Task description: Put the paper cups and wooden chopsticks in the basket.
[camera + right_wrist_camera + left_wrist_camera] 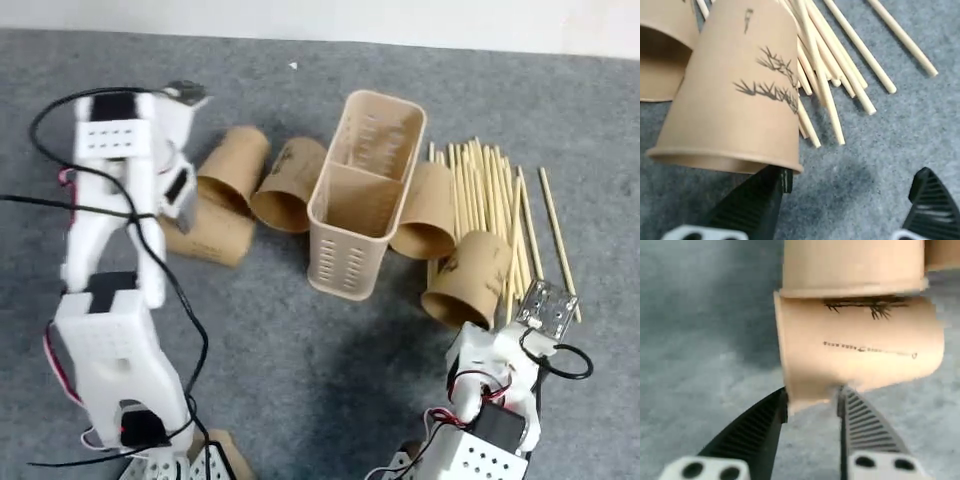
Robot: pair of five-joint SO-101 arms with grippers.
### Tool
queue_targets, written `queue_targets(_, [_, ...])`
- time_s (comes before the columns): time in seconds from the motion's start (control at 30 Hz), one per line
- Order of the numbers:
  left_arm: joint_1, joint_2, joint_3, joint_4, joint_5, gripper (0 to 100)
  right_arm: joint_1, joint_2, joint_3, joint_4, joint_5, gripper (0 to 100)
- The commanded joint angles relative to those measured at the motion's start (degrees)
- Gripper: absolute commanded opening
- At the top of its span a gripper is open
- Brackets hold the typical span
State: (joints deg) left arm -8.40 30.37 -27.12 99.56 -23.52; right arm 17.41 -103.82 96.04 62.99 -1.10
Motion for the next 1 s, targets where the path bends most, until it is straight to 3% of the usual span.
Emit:
queue_targets(0.0, [8.0,-1.5,-0.2,1.0,-0.4,13,0.1,-0.7,6.5,0.1,0.6,36.8])
queue_targets(0.43, [17.2,-10.3,3.4,1.2,-0.3,8,0.1,-0.7,6.5,0.1,0.6,36.8])
queue_targets(0.57, [17.1,-13.6,3.4,1.3,-0.1,7,0.1,-0.7,6.5,0.1,0.6,36.8])
queue_targets(0.7, [16.7,-18.8,3.4,1.3,-0.1,0,0.1,-0.7,6.5,0.1,0.6,36.8])
queue_targets(0.97, [14.5,-28.9,3.4,1.4,-0.4,0,0.1,-0.7,6.5,0.1,0.6,36.8])
